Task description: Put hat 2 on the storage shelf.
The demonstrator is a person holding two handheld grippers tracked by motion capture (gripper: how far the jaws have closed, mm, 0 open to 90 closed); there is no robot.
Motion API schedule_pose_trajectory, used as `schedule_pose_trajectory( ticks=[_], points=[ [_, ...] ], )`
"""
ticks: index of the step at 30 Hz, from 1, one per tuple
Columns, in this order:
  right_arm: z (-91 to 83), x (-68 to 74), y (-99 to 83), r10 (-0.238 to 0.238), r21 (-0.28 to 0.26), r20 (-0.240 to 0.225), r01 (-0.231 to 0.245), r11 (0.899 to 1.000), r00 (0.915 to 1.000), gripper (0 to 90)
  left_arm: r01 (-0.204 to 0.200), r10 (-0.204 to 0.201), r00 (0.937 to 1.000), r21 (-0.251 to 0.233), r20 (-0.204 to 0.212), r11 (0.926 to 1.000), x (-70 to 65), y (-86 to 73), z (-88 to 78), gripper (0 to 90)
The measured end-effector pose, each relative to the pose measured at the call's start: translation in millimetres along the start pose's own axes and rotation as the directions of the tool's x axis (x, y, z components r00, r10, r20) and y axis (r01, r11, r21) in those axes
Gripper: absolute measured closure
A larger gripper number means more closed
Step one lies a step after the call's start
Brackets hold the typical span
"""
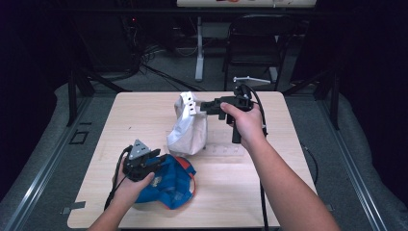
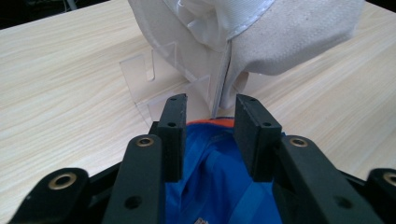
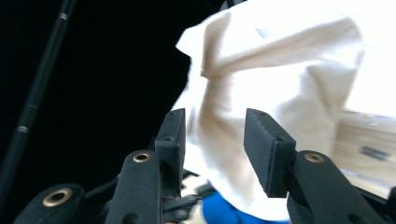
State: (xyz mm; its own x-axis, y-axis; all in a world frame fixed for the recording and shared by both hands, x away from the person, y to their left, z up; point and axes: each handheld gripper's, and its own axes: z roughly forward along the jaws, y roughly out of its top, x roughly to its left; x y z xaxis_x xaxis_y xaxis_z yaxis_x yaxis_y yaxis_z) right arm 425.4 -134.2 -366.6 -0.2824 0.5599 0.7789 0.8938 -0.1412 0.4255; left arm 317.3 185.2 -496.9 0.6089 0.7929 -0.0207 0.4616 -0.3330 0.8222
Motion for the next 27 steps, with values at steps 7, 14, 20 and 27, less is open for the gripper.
schedule_pose_trajectory(
  ticks=[7, 14, 20, 27],
  points=[
    [-13.2, -8.5, -18.2, -0.04, -0.029, 0.038, 0.041, 0.999, 0.9985, 53.7, 0.034, -0.034, 0.9994, -0.002, -0.002, 0.9994, 7.7, -10.9, -14.9, 59.5],
    [-26.4, -16.4, -37.6, -0.078, -0.012, 0.048, 0.078, 0.997, 0.9958, 56.5, 0.071, -0.07, 0.9974, 0.013, -0.018, 0.9974, 20.5, -28.6, -28.9, 54.0],
    [-41.3, -28.5, -73.2, -0.151, -0.031, 0.102, 0.155, 0.987, 0.9833, 59.1, 0.138, -0.136, 0.9885, 0.014, -0.066, 0.9904, 40.3, -53.2, -40.9, 50.8],
    [-41.9, -43.3, -100.8, -0.146, -0.005, 0.157, 0.148, 0.989, 0.9768, 59.3, 0.18, -0.182, 0.9776, -0.027, -0.105, 0.9833, 51.1, -69.0, -49.7, 50.7]
  ],
)
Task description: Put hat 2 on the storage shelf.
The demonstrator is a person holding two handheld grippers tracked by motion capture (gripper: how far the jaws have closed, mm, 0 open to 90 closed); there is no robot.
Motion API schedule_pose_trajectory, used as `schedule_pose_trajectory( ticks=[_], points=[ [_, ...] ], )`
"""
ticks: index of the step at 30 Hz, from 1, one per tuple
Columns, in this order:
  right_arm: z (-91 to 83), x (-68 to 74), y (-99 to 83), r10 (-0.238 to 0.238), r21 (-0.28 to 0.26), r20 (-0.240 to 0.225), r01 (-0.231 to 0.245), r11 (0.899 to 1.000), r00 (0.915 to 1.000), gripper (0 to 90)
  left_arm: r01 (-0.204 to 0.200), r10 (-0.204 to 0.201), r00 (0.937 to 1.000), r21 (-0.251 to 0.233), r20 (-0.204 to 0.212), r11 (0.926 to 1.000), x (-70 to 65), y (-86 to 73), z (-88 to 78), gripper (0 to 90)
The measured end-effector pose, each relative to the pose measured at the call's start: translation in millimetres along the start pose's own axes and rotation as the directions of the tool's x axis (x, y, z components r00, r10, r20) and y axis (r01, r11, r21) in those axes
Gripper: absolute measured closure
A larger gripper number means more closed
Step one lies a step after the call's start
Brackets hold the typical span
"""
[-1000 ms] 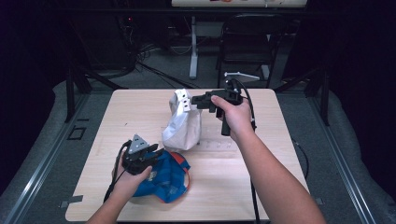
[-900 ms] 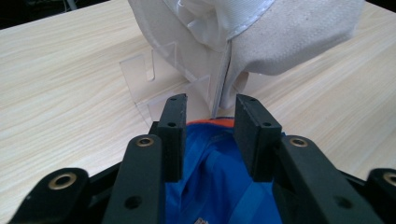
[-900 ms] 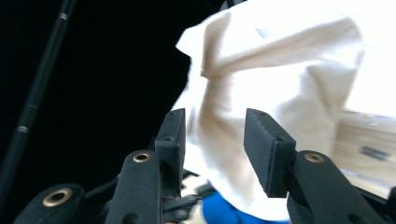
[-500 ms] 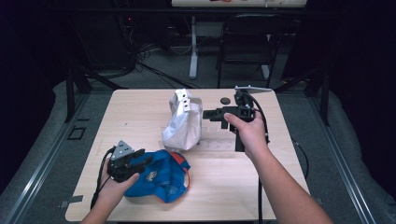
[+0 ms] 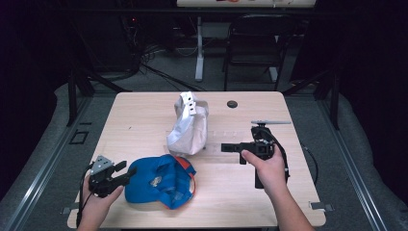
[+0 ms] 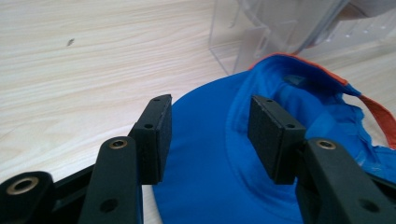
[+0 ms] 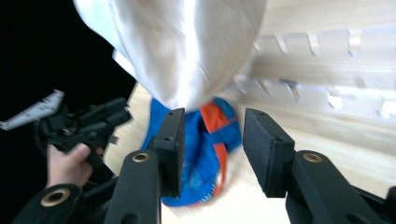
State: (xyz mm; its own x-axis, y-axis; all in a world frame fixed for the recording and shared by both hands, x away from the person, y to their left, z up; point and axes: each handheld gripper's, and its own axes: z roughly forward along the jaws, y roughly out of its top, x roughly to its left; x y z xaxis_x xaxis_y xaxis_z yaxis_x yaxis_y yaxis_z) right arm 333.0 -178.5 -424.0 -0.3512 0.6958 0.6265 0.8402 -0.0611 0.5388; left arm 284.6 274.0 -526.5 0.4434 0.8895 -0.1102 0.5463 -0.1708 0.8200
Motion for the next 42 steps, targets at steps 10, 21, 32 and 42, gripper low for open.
schedule_pose_trajectory(
  ticks=[10, 21, 32, 42],
  points=[
    [13.8, -2.6, -39.4, -0.06, -0.01, 0.055, 0.061, 0.998, 0.9967, 59.0, 0.018, -0.017, 0.9997, 0.06, -0.02, 0.998, 12.3, -16.2, -3.0, 53.2],
    [48.1, -20.9, -80.3, -0.046, 0.002, 0.077, 0.046, 0.999, 0.9959, 58.2, 0.033, -0.032, 0.9994, 0.083, -0.011, 0.996, 15.0, -24.3, 6.1, 52.3],
    [92.9, -20.7, -98.7, -0.058, 0.123, 0.044, 0.053, 0.991, 0.9973, 54.6, 0.046, -0.047, 0.9989, 0.092, 0.006, 0.9947, 14.1, -27.1, 11.0, 52.3],
    [132.7, -21.3, -98.0, -0.045, 0.126, 0.012, 0.043, 0.991, 0.9989, 55.1, 0.016, -0.017, 0.9998, 0.105, 0.008, 0.9944, 11.4, -26.3, 10.7, 52.2]
  ],
)
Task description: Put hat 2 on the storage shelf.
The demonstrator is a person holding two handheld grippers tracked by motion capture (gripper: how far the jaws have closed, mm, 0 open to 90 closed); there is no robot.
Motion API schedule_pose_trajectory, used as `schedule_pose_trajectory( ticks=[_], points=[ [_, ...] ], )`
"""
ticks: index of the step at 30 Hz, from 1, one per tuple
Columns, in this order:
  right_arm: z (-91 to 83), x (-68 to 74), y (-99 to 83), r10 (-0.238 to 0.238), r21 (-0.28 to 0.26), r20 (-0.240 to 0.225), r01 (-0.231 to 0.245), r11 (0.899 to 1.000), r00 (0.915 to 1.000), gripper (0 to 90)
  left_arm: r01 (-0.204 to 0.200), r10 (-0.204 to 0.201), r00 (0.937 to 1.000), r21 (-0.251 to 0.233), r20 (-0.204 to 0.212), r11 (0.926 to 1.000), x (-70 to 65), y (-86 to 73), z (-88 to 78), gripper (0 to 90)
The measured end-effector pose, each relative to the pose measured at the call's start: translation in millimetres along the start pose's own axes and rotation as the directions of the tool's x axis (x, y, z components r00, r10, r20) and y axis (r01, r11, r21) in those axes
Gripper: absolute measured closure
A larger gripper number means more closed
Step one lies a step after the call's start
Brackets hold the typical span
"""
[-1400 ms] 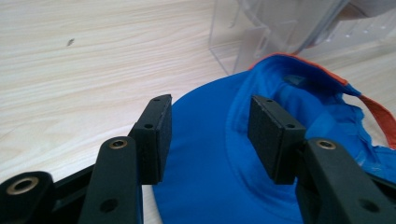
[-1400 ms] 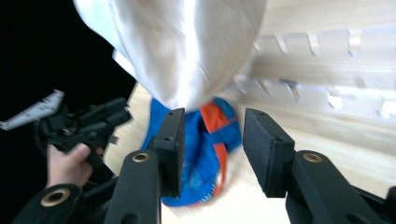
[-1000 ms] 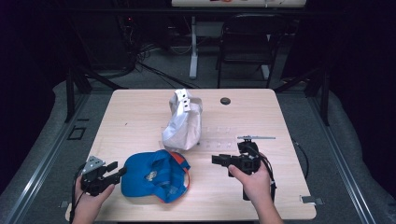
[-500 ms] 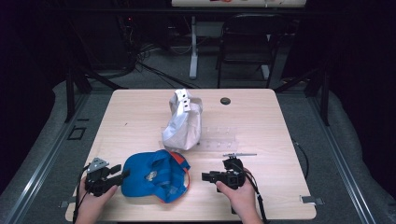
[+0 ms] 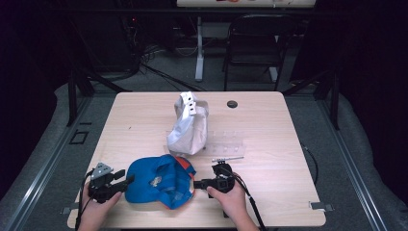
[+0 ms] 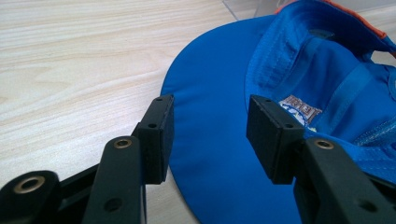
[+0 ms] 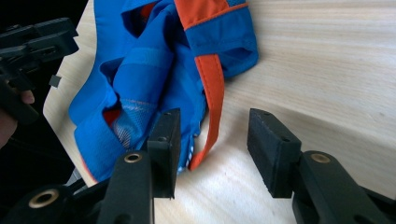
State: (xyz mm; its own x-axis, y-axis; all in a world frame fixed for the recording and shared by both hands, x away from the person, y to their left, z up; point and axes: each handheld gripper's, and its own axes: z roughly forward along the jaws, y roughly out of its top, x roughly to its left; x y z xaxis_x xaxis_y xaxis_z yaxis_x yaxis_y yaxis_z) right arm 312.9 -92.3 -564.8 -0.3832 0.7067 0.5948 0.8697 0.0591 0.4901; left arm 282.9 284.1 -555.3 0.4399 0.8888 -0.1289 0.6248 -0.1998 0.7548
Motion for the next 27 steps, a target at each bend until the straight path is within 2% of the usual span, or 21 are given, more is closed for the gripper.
schedule_pose_trajectory(
  ticks=[1, 2, 7, 12, 14, 17, 19, 21, 23, 25, 26, 27],
  points=[
    [1.1, -0.2, 2.1, 0.002, 0.041, 0.008, -0.002, 0.999, 1.0, 55.3, -0.002, 0.002, 1.0, 0.0, -0.001, 1.0, -0.4, -0.1, 0.3, 52.2],
    [5.3, -1.8, 3.7, 0.004, 0.054, -0.001, -0.004, 0.999, 1.0, 55.3, -0.003, 0.003, 1.0, -0.009, -0.003, 1.0, -0.8, -0.4, 1.2, 52.1],
    [14.2, -4.2, 6.1, 0.023, 0.075, -0.01, -0.022, 0.997, 0.9997, 55.4, -0.004, 0.004, 1.0, -0.007, -0.001, 1.0, -0.8, -0.5, 1.1, 52.1],
    [22.6, -3.7, 8.6, 0.041, 0.086, -0.038, -0.037, 0.996, 0.9984, 55.4, -0.002, 0.002, 1.0, 0.001, 0.003, 1.0, -0.1, -0.4, 0.7, 52.1],
    [26.2, -4.3, 9.0, 0.042, 0.109, -0.053, -0.036, 0.993, 0.9977, 56.5, -0.002, 0.002, 1.0, 0.003, 0.003, 1.0, -0.1, -0.4, 0.9, 52.1],
    [27.0, -3.2, 8.5, 0.057, 0.123, -0.069, -0.048, 0.991, 0.996, 56.8, -0.002, 0.002, 1.0, 0.004, 0.003, 1.0, -0.1, -0.5, 0.9, 52.1],
    [24.1, 0.2, 7.9, 0.058, 0.113, -0.107, -0.045, 0.993, 0.9926, 57.4, -0.002, 0.002, 1.0, 0.004, 0.003, 1.0, 0.1, -0.5, 0.9, 52.1],
    [21.6, 2.2, 8.3, 0.059, 0.113, -0.115, -0.046, 0.993, 0.9916, 57.4, 0.0, 0.0, 1.0, 0.002, 0.001, 1.0, 0.2, -0.7, 1.2, 52.1],
    [15.6, 8.1, 9.9, 0.047, 0.104, -0.15, -0.031, 0.994, 0.9876, 59.6, -0.001, 0.001, 1.0, 0.003, 0.001, 1.0, 0.0, -0.6, 1.3, 52.1],
    [13.7, 10.3, 10.8, 0.04, 0.11, -0.148, -0.023, 0.994, 0.9882, 60.8, -0.004, 0.004, 1.0, 0.003, 0.004, 1.0, -0.3, -0.5, 1.3, 52.1],
    [13.2, 12.0, 11.0, 0.034, 0.097, -0.161, -0.019, 0.995, 0.9864, 61.9, -0.003, 0.003, 1.0, 0.0, 0.004, 1.0, -0.6, -0.6, 1.5, 52.0],
    [11.8, 13.2, 11.9, 0.035, 0.104, -0.167, -0.017, 0.994, 0.9854, 62.8, -0.003, 0.003, 1.0, -0.006, 0.002, 1.0, -1.1, -0.9, 2.1, 52.0]
  ],
)
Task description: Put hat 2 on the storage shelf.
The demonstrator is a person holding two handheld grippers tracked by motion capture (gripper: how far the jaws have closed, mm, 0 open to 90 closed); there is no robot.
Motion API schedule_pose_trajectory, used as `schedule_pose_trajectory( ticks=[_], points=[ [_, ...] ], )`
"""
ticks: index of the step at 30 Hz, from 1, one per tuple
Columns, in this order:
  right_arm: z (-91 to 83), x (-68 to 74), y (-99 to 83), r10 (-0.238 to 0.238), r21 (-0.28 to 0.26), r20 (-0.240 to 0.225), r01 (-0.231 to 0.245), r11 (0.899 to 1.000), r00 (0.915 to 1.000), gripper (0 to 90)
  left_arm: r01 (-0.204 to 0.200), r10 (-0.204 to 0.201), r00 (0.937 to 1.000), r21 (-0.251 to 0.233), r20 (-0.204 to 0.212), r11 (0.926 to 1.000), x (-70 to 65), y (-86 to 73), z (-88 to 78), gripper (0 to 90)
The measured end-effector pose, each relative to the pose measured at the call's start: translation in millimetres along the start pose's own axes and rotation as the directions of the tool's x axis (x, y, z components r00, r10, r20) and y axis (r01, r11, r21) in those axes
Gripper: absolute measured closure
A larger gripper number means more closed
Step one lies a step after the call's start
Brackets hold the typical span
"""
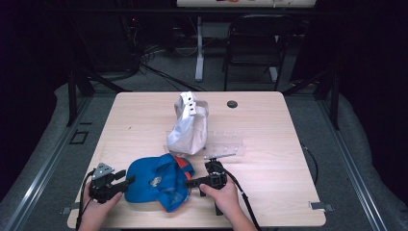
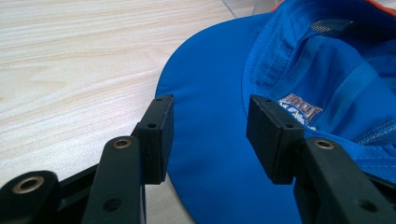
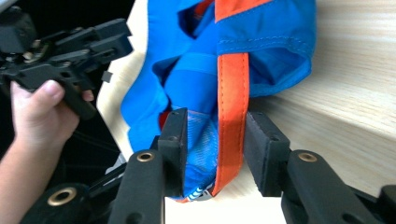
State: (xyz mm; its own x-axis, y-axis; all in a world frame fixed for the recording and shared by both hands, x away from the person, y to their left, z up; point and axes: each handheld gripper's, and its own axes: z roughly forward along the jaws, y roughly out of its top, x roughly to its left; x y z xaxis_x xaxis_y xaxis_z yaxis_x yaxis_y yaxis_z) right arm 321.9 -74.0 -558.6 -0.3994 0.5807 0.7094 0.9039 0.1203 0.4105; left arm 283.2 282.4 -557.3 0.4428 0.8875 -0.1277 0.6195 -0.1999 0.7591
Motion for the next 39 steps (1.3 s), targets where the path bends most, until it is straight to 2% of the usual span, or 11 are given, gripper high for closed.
schedule_pose_trajectory(
  ticks=[8, 9, 10, 16, 18, 21, 24, 31, 35, 36, 39],
  points=[
    [-4.2, 3.2, 1.9, 0.019, 0.007, -0.005, -0.019, 1.0, 0.9998, 71.9, 0.0, 0.0, 1.0, 0.002, 0.0, 1.0, -0.1, -0.2, 0.7, 51.9],
    [-6.0, 3.2, 2.7, 0.008, 0.025, 0.017, -0.009, 1.0, 0.9998, 73.0, 0.0, 0.0, 1.0, 0.001, 0.001, 1.0, 0.0, -0.2, 0.7, 51.9],
    [-4.3, 2.3, 2.6, 0.013, 0.019, -0.008, -0.013, 1.0, 0.9999, 74.9, 0.001, -0.001, 1.0, 0.0, 0.001, 1.0, 0.1, -0.2, 0.6, 51.9],
    [-3.2, 1.6, 3.3, 0.029, 0.025, 0.008, -0.03, 0.999, 0.9995, 77.3, 0.002, -0.002, 1.0, 0.0, 0.001, 1.0, 0.1, -0.3, 0.7, 51.9],
    [-3.5, 2.1, 3.6, 0.027, 0.027, 0.025, -0.027, 0.999, 0.9993, 77.5, 0.001, -0.001, 1.0, 0.001, 0.001, 1.0, -0.1, -0.3, 0.7, 51.7],
    [-4.9, 4.4, 4.3, 0.04, 0.046, 0.079, -0.044, 0.998, 0.996, 77.7, 0.001, -0.001, 1.0, 0.001, 0.001, 1.0, -0.2, -0.3, 0.7, 51.7],
    [-4.9, 4.8, 4.7, 0.048, 0.054, 0.099, -0.054, 0.997, 0.9939, 77.8, -0.001, 0.001, 1.0, 0.002, 0.001, 1.0, -0.2, -0.2, 0.8, 51.7],
    [-4.8, 8.3, 6.9, 0.042, 0.081, 0.195, -0.058, 0.995, 0.9799, 78.0, 0.002, -0.002, 1.0, 0.0, 0.002, 1.0, 0.0, -0.4, 0.7, 51.6],
    [-5.1, 9.7, 8.8, 0.026, 0.096, 0.219, -0.048, 0.994, 0.9754, 78.3, 0.0, 0.0, 1.0, 0.006, 0.004, 1.0, 0.1, -0.2, 0.3, 51.6],
    [-6.5, 11.9, 9.8, 0.053, 0.117, 0.216, -0.079, 0.99, 0.975, 78.3, 0.002, -0.002, 1.0, -0.001, 0.001, 1.0, -0.1, -0.5, 0.9, 51.6],
    [-7.8, 12.0, 10.7, 0.063, 0.118, 0.202, -0.088, 0.989, 0.9774, 78.3, 0.001, -0.001, 1.0, 0.007, 0.004, 1.0, 0.2, -0.3, 0.6, 51.6]
  ],
)
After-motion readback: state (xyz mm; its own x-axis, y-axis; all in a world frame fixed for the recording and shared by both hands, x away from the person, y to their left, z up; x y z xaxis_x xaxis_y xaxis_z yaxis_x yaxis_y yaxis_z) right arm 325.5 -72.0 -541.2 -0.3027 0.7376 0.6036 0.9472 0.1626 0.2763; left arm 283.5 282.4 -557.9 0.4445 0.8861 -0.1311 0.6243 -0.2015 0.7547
